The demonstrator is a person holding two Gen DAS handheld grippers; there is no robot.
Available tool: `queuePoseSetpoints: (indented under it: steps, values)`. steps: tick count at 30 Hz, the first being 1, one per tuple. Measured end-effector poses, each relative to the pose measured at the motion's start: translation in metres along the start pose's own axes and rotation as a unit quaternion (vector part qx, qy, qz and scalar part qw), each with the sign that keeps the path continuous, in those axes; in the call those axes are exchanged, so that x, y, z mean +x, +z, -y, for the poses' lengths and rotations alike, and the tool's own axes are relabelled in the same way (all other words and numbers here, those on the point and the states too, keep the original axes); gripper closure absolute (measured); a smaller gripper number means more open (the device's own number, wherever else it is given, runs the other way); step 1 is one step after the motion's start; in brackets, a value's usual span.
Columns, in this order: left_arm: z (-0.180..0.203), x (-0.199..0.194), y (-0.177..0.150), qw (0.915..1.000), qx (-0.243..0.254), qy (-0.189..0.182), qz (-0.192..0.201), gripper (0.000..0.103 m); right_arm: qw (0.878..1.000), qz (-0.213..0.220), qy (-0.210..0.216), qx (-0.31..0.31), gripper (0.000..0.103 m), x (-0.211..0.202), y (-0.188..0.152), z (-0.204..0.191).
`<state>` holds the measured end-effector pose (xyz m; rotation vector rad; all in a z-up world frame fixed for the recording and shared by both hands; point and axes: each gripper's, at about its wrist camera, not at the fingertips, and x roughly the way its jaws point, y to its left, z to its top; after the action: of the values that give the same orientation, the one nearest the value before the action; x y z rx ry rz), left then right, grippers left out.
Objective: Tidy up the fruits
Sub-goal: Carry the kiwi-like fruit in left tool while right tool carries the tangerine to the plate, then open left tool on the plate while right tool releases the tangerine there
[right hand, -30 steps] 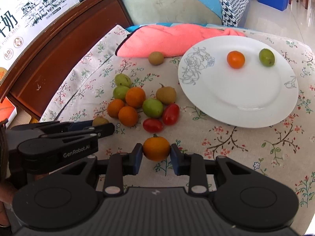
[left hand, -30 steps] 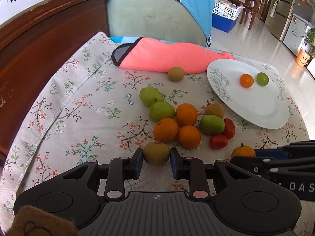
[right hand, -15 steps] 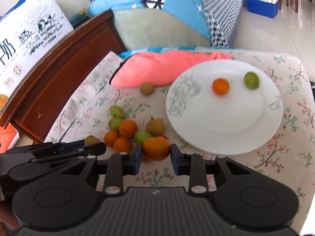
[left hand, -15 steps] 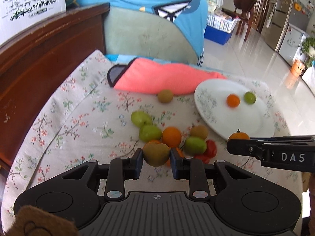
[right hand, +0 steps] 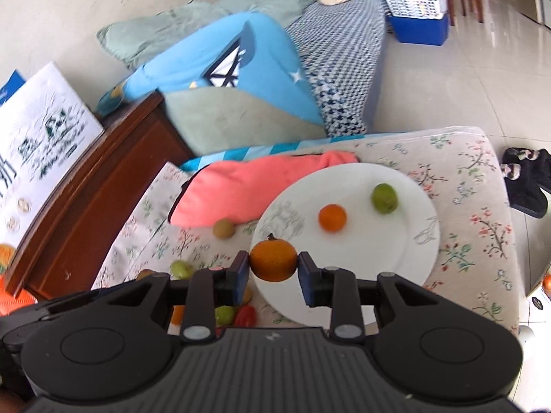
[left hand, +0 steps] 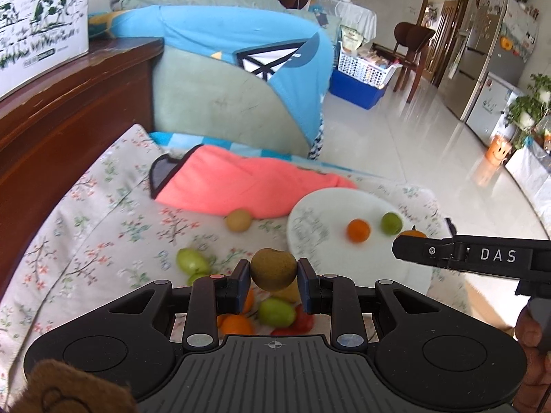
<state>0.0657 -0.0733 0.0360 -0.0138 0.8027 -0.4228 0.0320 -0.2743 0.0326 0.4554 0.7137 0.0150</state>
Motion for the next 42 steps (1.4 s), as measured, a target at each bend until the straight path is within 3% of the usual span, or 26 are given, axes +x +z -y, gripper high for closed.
queuePoseSetpoints:
  steps: [10, 24, 34, 38, 42]
  values:
    - [0.029, 0.031, 0.004, 0.9998, 0.002, -0.01, -0.016, 0.077, 0.997, -0.014, -0.033, 0.068, 0.072, 0.002, 0.003, 0.028]
    - [0.052, 0.071, -0.004, 0.9984, 0.006, 0.0, -0.056, 0.076, 0.991, -0.042, -0.059, 0.116, 0.072, 0.018, -0.004, 0.046]
    - [0.056, 0.075, -0.002, 0.9986, 0.001, 0.007, -0.053, 0.074, 0.987, -0.033, -0.067, 0.142, 0.07, 0.023, -0.003, 0.058]
    - [0.054, 0.069, 0.001, 0.9989, -0.005, 0.01, -0.045, 0.067, 0.987, -0.025, -0.059, 0.15, 0.07, 0.02, -0.001, 0.061]
    - [0.051, 0.058, 0.007, 0.9993, -0.009, 0.016, -0.032, 0.052, 0.987, -0.017, -0.047, 0.156, 0.069, 0.018, 0.001, 0.061]
